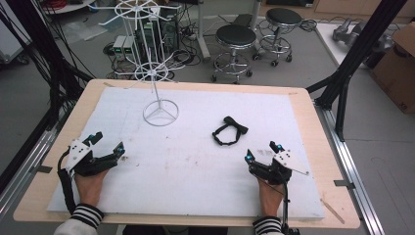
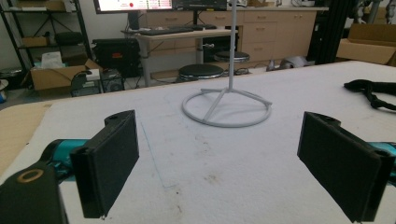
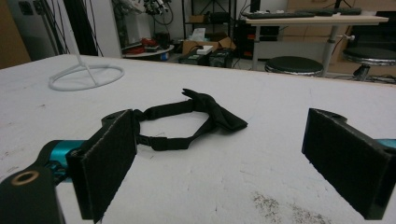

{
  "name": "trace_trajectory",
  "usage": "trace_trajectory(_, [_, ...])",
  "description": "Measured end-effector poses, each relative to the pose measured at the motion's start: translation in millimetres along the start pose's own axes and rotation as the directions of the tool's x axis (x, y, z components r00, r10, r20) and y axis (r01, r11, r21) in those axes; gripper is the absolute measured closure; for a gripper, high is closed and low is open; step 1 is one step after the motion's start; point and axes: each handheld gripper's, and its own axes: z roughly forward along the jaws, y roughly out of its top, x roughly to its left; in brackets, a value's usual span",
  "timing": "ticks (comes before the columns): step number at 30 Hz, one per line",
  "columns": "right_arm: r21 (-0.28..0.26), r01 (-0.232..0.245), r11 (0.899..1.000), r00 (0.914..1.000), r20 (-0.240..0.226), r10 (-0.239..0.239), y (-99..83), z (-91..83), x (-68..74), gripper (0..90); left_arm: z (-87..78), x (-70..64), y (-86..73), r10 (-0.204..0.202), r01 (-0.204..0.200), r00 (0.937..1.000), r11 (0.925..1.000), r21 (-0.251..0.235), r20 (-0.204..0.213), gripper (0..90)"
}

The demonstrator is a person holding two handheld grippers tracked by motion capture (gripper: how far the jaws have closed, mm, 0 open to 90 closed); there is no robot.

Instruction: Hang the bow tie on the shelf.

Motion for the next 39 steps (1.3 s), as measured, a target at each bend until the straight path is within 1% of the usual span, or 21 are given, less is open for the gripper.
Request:
trace_trajectory(9, [0.003, 0.002, 1.000, 1.0000, 0.002, -0.002, 0.2, 0.0, 0.3, 9.2, 0.1, 0.2, -0.2, -0.007, 0.007, 1.0000, 1.0000, -0.006, -0.002, 12.8])
trace_trajectory(16, [0.006, 0.005, 1.000, 1.0000, 0.005, -0.005, 0.4, 0.5, 0.8, 9.2, 0.1, 0.0, -0.1, -0.002, 0.002, 1.0000, 1.0000, -0.005, -0.001, 12.8])
trace_trajectory(21, [0.020, 0.009, 1.000, 0.9999, 0.005, -0.009, 1.0, 1.6, 1.7, 9.2, 0.0, -0.2, 0.0, 0.001, -0.001, 1.0000, 1.0000, -0.003, 0.000, 12.8])
trace_trajectory(23, [0.025, 0.021, 0.999, 0.9998, 0.001, -0.021, 1.4, 2.5, 2.1, 9.2, 0.0, -0.2, 0.0, 0.000, 0.000, 1.0000, 1.0000, -0.003, -0.001, 12.8])
trace_trajectory(26, [0.063, 0.023, 0.998, 0.9997, -0.010, -0.022, 3.3, 5.6, 2.2, 9.2, 0.1, -0.2, 0.0, 0.001, -0.001, 1.0000, 1.0000, -0.003, -0.001, 12.8])
trace_trajectory(28, [0.070, 0.026, 0.997, 0.9996, -0.015, -0.025, 4.5, 7.1, 2.2, 9.2, 0.1, -0.2, 0.0, 0.000, 0.000, 1.0000, 1.0000, -0.003, -0.001, 12.8])
trace_trajectory(31, [0.096, 0.063, 0.993, 0.9977, -0.031, -0.060, 14.2, 11.7, 2.3, 9.2, 0.0, 0.0, 0.1, 0.001, -0.001, 1.0000, 1.0000, -0.003, -0.001, 12.7])
trace_trajectory(32, [0.096, 0.063, 0.993, 0.9977, -0.031, -0.060, 14.2, 11.7, 2.3, 9.2, 0.0, 0.0, 0.1, 0.001, -0.001, 1.0000, 1.0000, -0.003, -0.001, 12.8])
trace_trajectory(33, [0.119, 0.091, 0.989, 0.9955, -0.036, -0.087, 21.4, 15.0, 1.4, 9.2, 0.2, -0.1, 0.0, -0.002, 0.002, 1.0000, 1.0000, -0.005, -0.003, 12.8])
trace_trajectory(35, [0.133, 0.124, 0.983, 0.9920, -0.039, -0.120, 28.1, 18.2, 0.8, 9.2, 0.2, -0.1, 0.0, -0.003, 0.003, 1.0000, 1.0000, -0.006, -0.003, 12.8])
trace_trajectory(37, [0.152, 0.159, 0.976, 0.9869, -0.051, -0.153, 37.1, 23.5, -0.8, 9.2, 0.2, 0.0, 0.0, -0.001, 0.001, 1.0000, 1.0000, -0.005, -0.002, 12.8])
trace_trajectory(38, [0.152, 0.159, 0.976, 0.9869, -0.051, -0.153, 37.1, 23.5, -0.8, 9.2, 0.1, 0.0, 0.0, -0.001, 0.001, 1.0000, 1.0000, -0.004, -0.003, 12.8])
trace_trajectory(39, [0.169, 0.156, 0.973, 0.9871, -0.065, -0.146, 43.5, 28.4, -1.9, 9.3, 0.2, -0.1, 0.0, -0.001, 0.001, 1.0000, 1.0000, -0.005, -0.003, 12.8])
